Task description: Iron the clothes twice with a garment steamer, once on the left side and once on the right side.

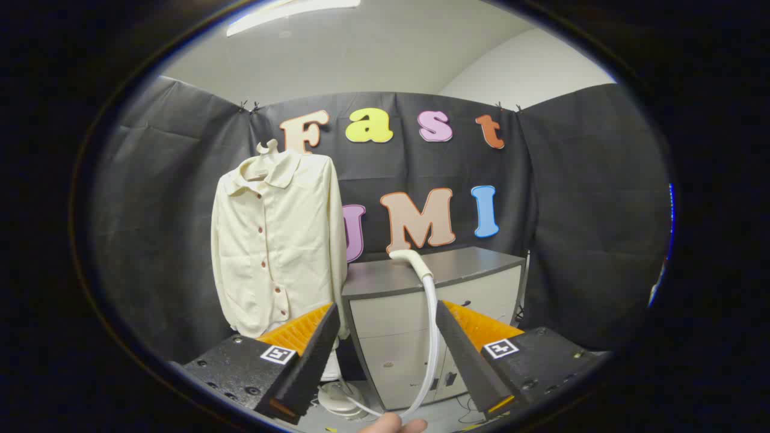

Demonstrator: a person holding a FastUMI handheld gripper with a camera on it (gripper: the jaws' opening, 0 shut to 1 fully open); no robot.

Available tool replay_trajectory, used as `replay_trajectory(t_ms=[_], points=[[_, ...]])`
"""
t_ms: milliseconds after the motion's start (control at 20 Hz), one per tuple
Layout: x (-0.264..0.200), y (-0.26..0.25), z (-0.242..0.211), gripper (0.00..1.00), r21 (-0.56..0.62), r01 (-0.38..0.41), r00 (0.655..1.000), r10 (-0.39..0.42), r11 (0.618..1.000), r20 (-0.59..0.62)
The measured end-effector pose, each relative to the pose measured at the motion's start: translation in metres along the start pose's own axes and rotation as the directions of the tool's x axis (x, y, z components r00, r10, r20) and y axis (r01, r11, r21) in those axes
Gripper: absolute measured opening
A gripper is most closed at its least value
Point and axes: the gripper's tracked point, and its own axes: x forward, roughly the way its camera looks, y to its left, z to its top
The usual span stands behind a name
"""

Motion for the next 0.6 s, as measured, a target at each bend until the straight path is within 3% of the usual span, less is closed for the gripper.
replay_trajectory(t_ms=[600], points=[[0.011,0.01,-0.003,0.98,0.003,-0.019,1.0,0.019,1.0,-0.014]])
